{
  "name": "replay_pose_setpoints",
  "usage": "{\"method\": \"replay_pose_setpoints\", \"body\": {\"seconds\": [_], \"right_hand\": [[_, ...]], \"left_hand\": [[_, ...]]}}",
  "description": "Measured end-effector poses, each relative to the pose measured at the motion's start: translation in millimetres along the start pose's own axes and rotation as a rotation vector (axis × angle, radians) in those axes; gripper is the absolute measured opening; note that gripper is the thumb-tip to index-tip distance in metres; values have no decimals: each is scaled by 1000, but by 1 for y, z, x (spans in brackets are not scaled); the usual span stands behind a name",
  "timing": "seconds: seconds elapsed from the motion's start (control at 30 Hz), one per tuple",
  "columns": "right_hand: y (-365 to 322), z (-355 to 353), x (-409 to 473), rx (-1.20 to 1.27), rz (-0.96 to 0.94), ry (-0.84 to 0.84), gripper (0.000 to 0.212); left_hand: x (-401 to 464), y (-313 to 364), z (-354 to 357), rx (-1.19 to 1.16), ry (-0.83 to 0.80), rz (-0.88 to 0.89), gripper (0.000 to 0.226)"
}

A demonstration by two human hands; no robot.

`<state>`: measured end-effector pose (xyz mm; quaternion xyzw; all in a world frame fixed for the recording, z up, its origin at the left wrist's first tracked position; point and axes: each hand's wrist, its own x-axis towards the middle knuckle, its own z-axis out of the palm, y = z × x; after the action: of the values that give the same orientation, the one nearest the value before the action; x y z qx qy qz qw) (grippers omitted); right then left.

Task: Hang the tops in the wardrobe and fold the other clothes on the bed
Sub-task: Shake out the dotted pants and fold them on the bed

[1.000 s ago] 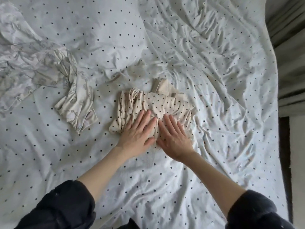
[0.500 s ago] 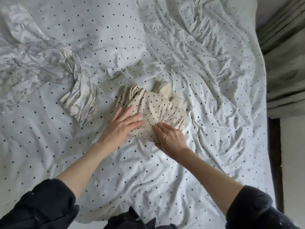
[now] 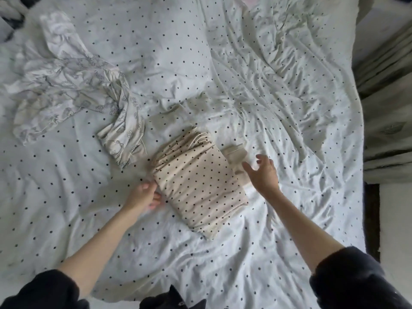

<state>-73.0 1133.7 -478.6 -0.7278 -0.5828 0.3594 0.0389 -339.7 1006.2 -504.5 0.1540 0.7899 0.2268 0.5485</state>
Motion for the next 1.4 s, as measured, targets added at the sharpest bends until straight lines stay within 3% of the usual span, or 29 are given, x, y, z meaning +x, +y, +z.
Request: {"method": "replay_pose_setpoints", "body": {"seconds": [0.03, 0.1, 0.2, 0.3, 0.47, 0.67, 0.87, 1.0, 1.2, 1.3, 1.4], "right_hand": [[2, -2, 16, 11, 54, -94, 54], [0, -6, 30, 116, 94, -248, 41], [-5, -3, 33, 261, 71, -314, 34], [-10, 2, 31, 310, 50, -363, 25], [-20, 5, 27, 289, 72, -273, 27], [-35, 9, -14, -67, -199, -88, 19], [-48, 17, -49, -69, -199, -18, 17], [-50, 14, -81, 36, -183, -37, 19], [-30, -25, -135, 351, -51, 79, 21], [-12, -57, -168, 421, 5, 194, 8], [14, -88, -215, 482, 106, 377, 9]], "left_hand": [[-1, 1, 3, -99, -48, -30, 32], [-2, 3, 6, -216, -93, -35, 34], [-5, 2, 13, -320, -236, -92, 53], [-12, -1, 21, -371, -291, -131, 47], [-15, 9, 30, -370, -120, -142, 42], [-24, 21, 35, -376, -36, -63, 18], [-39, 44, 43, -349, 28, 81, 8], [-62, 57, 47, -200, 38, 212, 10], [-106, 76, 54, -75, -81, 400, 13], [-135, 92, 77, -21, -245, 475, 13], [-174, 101, 111, 75, -474, 551, 8]]}}
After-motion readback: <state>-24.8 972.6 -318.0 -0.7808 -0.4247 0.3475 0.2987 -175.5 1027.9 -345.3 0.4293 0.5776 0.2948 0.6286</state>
